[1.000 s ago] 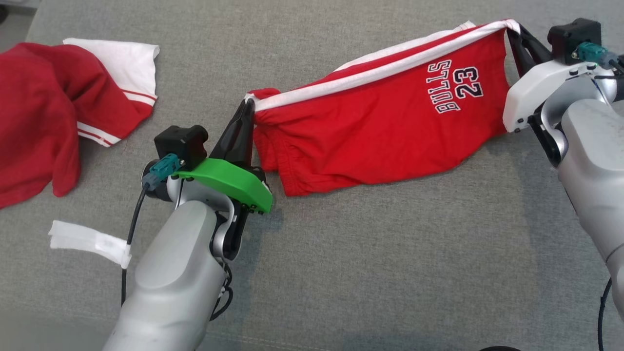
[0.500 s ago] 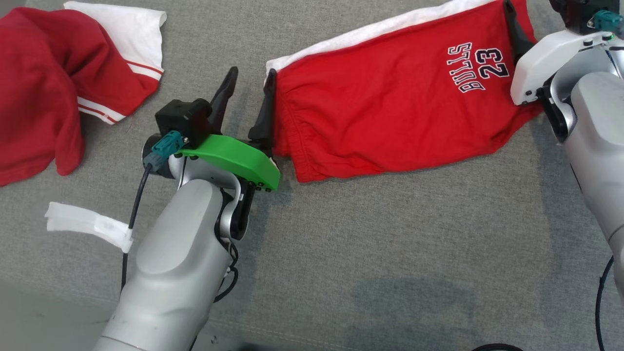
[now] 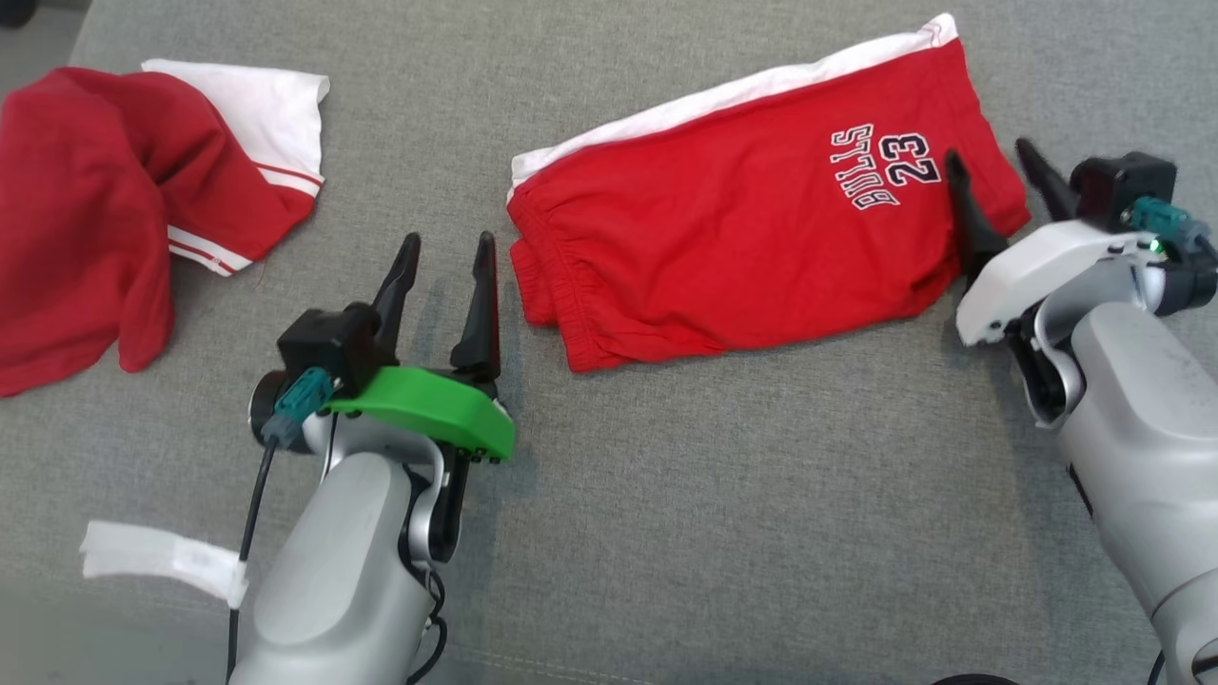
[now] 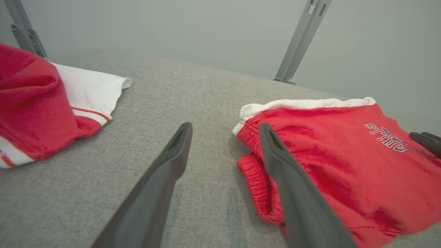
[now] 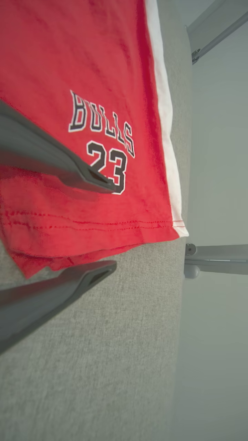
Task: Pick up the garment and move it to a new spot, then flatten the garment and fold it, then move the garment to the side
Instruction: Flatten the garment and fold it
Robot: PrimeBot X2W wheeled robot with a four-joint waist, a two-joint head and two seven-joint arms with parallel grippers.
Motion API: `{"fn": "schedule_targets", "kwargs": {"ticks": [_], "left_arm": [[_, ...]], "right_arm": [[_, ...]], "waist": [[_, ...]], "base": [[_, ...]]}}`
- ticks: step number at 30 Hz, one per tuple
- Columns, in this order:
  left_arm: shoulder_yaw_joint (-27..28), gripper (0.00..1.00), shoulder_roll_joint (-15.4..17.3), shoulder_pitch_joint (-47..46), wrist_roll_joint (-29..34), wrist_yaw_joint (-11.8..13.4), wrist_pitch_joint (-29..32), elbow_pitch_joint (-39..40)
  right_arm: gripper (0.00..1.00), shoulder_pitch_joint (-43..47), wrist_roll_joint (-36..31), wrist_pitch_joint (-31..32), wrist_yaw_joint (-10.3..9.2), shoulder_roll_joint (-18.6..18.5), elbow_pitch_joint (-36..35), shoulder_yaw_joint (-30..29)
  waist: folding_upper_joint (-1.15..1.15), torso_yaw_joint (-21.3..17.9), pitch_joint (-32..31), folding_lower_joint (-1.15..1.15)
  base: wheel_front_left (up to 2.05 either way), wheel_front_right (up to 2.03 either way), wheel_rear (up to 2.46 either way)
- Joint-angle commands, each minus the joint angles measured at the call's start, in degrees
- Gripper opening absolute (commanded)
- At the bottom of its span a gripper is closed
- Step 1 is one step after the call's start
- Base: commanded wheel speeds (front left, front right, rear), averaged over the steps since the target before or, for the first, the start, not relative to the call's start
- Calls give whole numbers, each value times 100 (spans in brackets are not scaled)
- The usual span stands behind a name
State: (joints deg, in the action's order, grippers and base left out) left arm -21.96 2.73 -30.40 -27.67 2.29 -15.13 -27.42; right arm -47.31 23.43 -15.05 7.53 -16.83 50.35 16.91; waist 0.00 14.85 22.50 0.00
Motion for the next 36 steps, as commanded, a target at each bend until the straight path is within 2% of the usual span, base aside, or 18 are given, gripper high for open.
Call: {"fn": "schedule_targets", "kwargs": {"ticks": [1,8,17,18,19,20,27,36], "left_arm": [[116,100,30,202,41,28,-1,137],[216,100,30,567,242,43,-1,372],[226,100,28,783,491,52,0,482],[236,100,29,823,518,55,0,504],[242,100,29,849,541,70,0,532],[266,100,28,870,566,62,0,545],[532,100,31,1135,885,3,0,638],[920,100,29,1616,1092,-135,0,700]], "right_arm": [[100,144,161,-17,-8,12,18,78],[100,218,469,-17,-8,78,339,92],[98,162,835,-3,-8,296,1141,-84],[69,185,858,-2,-8,310,1225,-72],[24,220,898,3,-8,343,1301,-41],[0,244,960,3,-8,383,1323,-35],[0,554,1434,-5,-7,415,794,-292],[0,1670,1753,-11,-7,569,-319,-668]], "waist": [[0,-52,-148,0],[0,39,-232,0],[0,170,-323,0],[0,168,-340,0],[0,161,-363,0],[0,150,-386,0],[0,-56,-668,0],[0,-548,-1143,0]], "base": [[0,0,0],[0,0,0],[0,0,0],[0,0,0],[0,0,0],[0,0,0],[0,0,0],[0,0,0]]}}
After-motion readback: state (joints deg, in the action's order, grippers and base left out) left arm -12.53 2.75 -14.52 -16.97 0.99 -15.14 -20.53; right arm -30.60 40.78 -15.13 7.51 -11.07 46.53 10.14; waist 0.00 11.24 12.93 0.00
